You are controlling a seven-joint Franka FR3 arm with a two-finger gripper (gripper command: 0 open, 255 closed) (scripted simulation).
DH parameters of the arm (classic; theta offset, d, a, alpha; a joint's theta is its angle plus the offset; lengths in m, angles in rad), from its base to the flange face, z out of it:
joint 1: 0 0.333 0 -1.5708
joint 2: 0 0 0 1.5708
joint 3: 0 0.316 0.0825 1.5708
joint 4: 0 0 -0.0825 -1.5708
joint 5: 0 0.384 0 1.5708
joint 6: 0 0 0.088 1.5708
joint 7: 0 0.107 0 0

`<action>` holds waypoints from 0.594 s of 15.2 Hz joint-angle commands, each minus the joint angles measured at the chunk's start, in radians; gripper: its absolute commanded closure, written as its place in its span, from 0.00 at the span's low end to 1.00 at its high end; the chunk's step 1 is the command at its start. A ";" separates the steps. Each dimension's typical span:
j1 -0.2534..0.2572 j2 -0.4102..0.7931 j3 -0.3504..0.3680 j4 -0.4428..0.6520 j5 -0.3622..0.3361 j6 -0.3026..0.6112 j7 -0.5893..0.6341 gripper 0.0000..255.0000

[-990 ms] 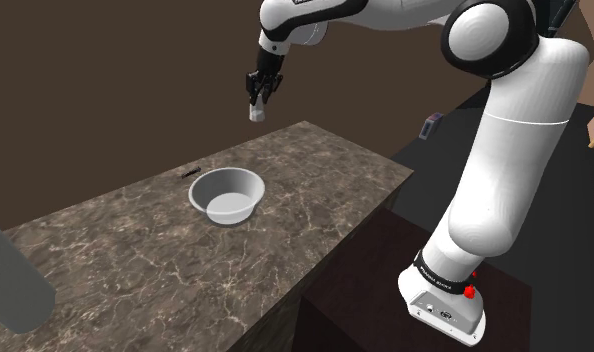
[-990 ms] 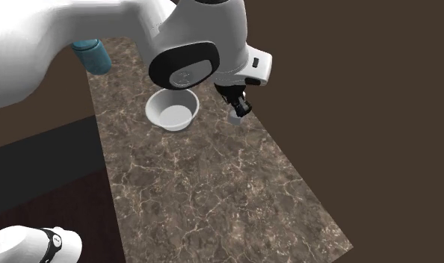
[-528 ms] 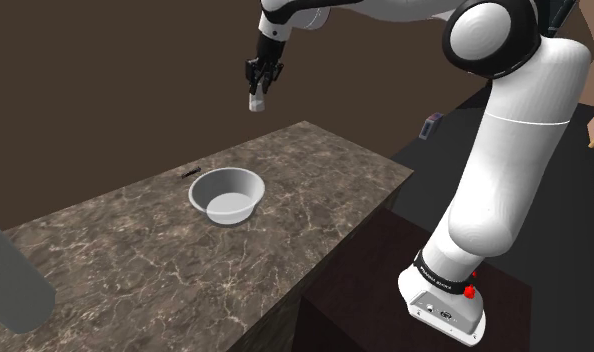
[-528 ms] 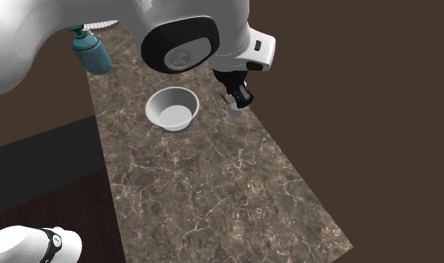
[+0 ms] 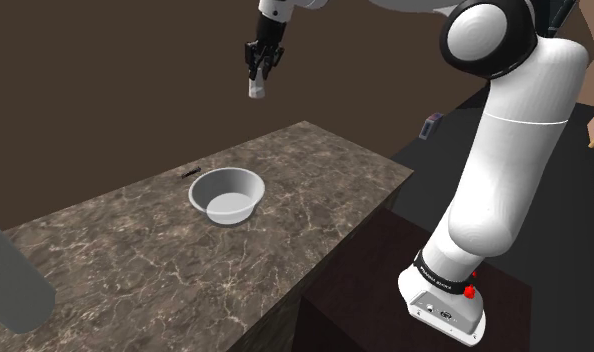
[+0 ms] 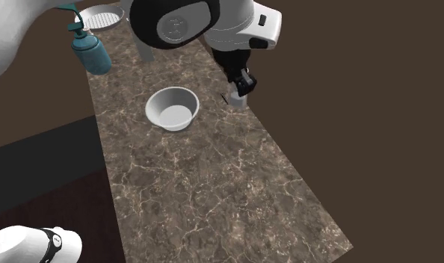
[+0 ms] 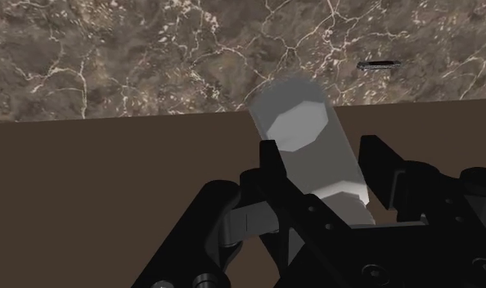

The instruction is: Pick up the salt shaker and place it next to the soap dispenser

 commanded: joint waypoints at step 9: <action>-0.005 0.039 -0.002 0.189 -0.002 -0.150 0.016 1.00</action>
